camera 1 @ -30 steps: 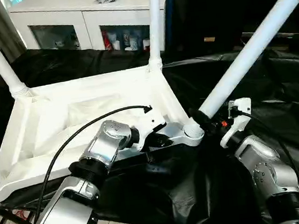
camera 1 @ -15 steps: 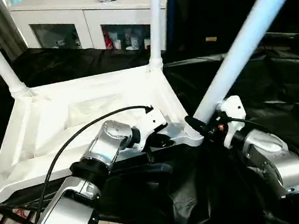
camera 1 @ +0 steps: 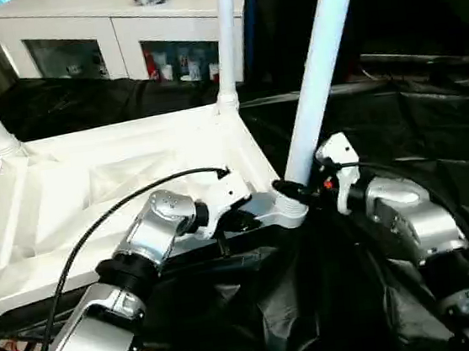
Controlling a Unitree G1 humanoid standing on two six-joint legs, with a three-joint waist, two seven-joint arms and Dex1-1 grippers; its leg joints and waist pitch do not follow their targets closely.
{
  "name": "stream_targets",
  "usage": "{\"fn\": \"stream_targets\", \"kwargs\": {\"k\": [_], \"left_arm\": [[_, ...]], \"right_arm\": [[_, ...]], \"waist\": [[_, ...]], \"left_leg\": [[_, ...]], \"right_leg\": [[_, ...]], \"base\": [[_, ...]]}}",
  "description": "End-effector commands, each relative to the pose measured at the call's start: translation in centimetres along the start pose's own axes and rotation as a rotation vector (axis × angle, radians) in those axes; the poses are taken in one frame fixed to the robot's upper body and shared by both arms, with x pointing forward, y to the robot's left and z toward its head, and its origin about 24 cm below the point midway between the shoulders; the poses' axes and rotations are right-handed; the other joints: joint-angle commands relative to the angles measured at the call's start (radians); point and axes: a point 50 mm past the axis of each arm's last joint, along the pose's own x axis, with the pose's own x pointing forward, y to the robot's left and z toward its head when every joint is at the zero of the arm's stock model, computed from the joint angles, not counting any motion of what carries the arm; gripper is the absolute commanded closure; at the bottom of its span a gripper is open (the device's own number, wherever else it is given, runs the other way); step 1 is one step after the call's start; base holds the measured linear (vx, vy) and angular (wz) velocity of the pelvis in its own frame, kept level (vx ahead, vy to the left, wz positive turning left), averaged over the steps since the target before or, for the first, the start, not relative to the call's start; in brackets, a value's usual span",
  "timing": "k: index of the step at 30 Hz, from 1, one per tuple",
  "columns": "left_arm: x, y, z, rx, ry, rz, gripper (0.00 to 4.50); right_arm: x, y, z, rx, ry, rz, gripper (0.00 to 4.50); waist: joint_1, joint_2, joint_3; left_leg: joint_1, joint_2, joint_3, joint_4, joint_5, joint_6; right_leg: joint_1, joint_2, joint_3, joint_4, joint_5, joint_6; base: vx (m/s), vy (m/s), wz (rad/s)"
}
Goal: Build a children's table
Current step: Insert table leg to table base
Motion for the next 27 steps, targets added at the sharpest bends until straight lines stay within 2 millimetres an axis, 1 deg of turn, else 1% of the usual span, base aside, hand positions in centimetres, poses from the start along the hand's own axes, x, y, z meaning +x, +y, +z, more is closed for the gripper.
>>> {"fn": "stream_targets", "kwargs": {"k": [1,2,3,4,5,8,9,11,12,13,14,15,16,17,18,19,20,22,27], "left_arm": [[0.2,-0.6,1.9,0.061,-0.084,-0.06,4.5],[0.1,-0.8,2.0,0.069,-0.088,-0.078,4.5],[0.1,-1.1,2.0,0.075,-0.089,-0.098,4.5],[0.1,-1.3,2.0,0.08,-0.084,-0.115,4.5],[0.1,-1.4,2.0,0.083,-0.08,-0.125,4.5],[0.0,-1.9,2.0,0.097,-0.066,-0.154,4.5],[-0.1,-2.1,1.9,0.103,-0.063,-0.171,4.5],[-0.3,-2.5,1.9,0.114,-0.055,-0.21,4.5],[-0.5,-2.8,1.8,0.128,-0.045,-0.236,4.5],[-0.7,-3.0,1.8,0.138,-0.037,-0.254,4.5],[-0.9,-3.3,1.7,0.147,-0.023,-0.287,4.5],[-1.1,-3.5,1.6,0.151,-0.016,-0.303,4.5],[-1.4,-3.8,1.5,0.156,-0.003,-0.345,4.5],[-1.4,-3.9,1.5,0.157,-0.001,-0.349,4.5],[-1.6,-4.0,1.5,0.153,0.007,-0.361,4.5],[-1.8,-4.0,1.4,0.153,0.013,-0.361,4.5],[-1.9,-3.9,1.5,0.153,0.013,-0.343,4.5],[-2.0,-3.6,1.6,0.151,0.009,-0.311,4.5],[-1.9,-2.3,2.0,0.13,-0.015,-0.173,4.5]], "right_arm": [[-0.7,1.0,-5.1,0.105,0.2,0.061,2.61],[-0.9,1.1,-5.3,0.097,0.208,0.089,2.61],[-1.1,1.2,-5.5,0.087,0.218,0.112,2.61],[-1.3,1.3,-5.6,0.073,0.227,0.131,2.61],[-1.4,1.3,-5.8,0.064,0.233,0.143,2.61],[-1.5,1.4,-5.9,0.039,0.241,0.171,2.61],[-1.6,1.4,-6.0,0.035,0.245,0.18,2.61],[-1.6,1.5,-6.0,0.036,0.249,0.193,2.61],[-1.6,1.4,-6.1,0.034,0.25,0.2,2.61],[-1.7,1.4,-6.1,0.032,0.252,0.204,2.61],[-1.7,1.4,-6.1,0.027,0.255,0.213,2.62],[-1.7,1.4,-6.1,0.025,0.256,0.218,2.62],[-1.8,1.4,-6.1,0.029,0.261,0.234,2.62],[-1.8,1.4,-6.1,0.029,0.262,0.236,2.62],[-1.8,1.4,-6.1,0.027,0.265,0.244,2.62],[-1.8,1.4,-6.1,0.025,0.266,0.249,2.62],[-1.8,1.4,-6.1,0.024,0.267,0.254,2.62],[-1.8,1.4,-6.1,0.018,0.267,0.255,2.62],[-1.6,1.4,-6.2,0.016,0.253,0.233,2.62]], "waist": [[0.01,-0.005,-0.045],[0.011,-0.007,-0.047],[0.013,-0.006,-0.048],[0.015,-0.007,-0.049],[0.018,-0.009,-0.05],[0.021,-0.006,-0.052],[0.021,-0.007,-0.052],[0.02,0.001,-0.052],[0.019,-0.001,-0.052],[0.018,0.0,-0.05],[0.019,0.004,-0.051],[0.017,0.003,-0.051],[0.015,0.002,-0.05],[0.013,0.001,-0.048],[0.013,0.005,-0.046],[0.012,0.004,-0.044],[0.012,0.007,-0.043],[0.011,0.005,-0.043],[0.012,0.007,-0.045]], "left_leg": [[0.002,0.034,-0.012,-0.079,-0.333,0.018],[0.003,0.034,-0.011,-0.077,-0.326,0.02],[0.004,0.035,-0.01,-0.076,-0.317,0.022],[0.001,0.033,-0.007,-0.075,-0.286,0.034],[0.0,0.032,-0.006,-0.073,-0.268,0.041],[0.0,0.033,-0.005,-0.072,-0.239,0.046],[-0.001,0.032,-0.005,-0.072,-0.232,0.048],[0.0,0.033,-0.005,-0.073,-0.233,0.047],[0.002,0.034,-0.005,-0.074,-0.239,0.046],[0.003,0.033,-0.004,-0.074,-0.247,0.045],[0.003,0.034,-0.006,-0.075,-0.252,0.042],[0.003,0.035,-0.006,-0.076,-0.258,0.039],[0.005,0.035,-0.007,-0.078,-0.273,0.032],[0.004,0.034,-0.006,-0.079,-0.278,0.033],[0.009,0.036,-0.007,-0.081,-0.297,0.027],[0.008,0.035,-0.007,-0.082,-0.307,0.025],[0.012,0.035,-0.009,-0.084,-0.336,0.017],[0.015,0.034,-0.01,-0.084,-0.355,0.009],[0.015,0.034,-0.01,-0.083,-0.35,0.008]], "right_leg": [[0.04,-0.07,0.051,-0.088,-0.363,-0.165],[0.039,-0.07,0.051,-0.087,-0.347,-0.171],[0.041,-0.07,0.051,-0.083,-0.325,-0.178],[0.044,-0.068,0.052,-0.078,-0.273,-0.196],[0.047,-0.069,0.051,-0.076,-0.26,-0.199],[0.049,-0.069,0.051,-0.073,-0.244,-0.203],[0.049,-0.068,0.05,-0.073,-0.235,-0.204],[0.05,-0.066,0.05,-0.069,-0.209,-0.217],[0.05,-0.065,0.049,-0.07,-0.209,-0.221],[0.049,-0.064,0.049,-0.071,-0.219,-0.221],[0.049,-0.065,0.049,-0.071,-0.223,-0.221],[0.05,-0.065,0.049,-0.071,-0.225,-0.221],[0.05,-0.063,0.049,-0.072,-0.24,-0.219],[0.05,-0.062,0.049,-0.074,-0.248,-0.217],[0.048,-0.063,0.05,-0.077,-0.275,-0.214],[0.047,-0.062,0.05,-0.079,-0.292,-0.21],[0.045,-0.064,0.05,-0.083,-0.333,-0.202],[0.044,-0.065,0.05,-0.088,-0.37,-0.191],[0.043,-0.063,0.05,-0.087,-0.345,-0.192]], "base": [[0.0,0.0,0.0],[0.0,0.0,0.0],[0.0,0.0,0.0],[0.0,0.0,0.0],[0.0,0.0,0.0],[0.0,0.0,0.0],[0.0,0.0,0.0],[0.0,0.0,0.0],[0.0,0.0,0.0],[0.0,0.0,0.0],[0.0,0.0,0.0],[0.0,0.0,0.0],[0.0,0.0,0.0],[0.0,0.0,0.0],[0.0,0.0,0.0],[0.0,0.0,0.0],[0.0,0.0,0.0],[0.0,0.0,0.0],[0.0,0.0,0.0]]}}
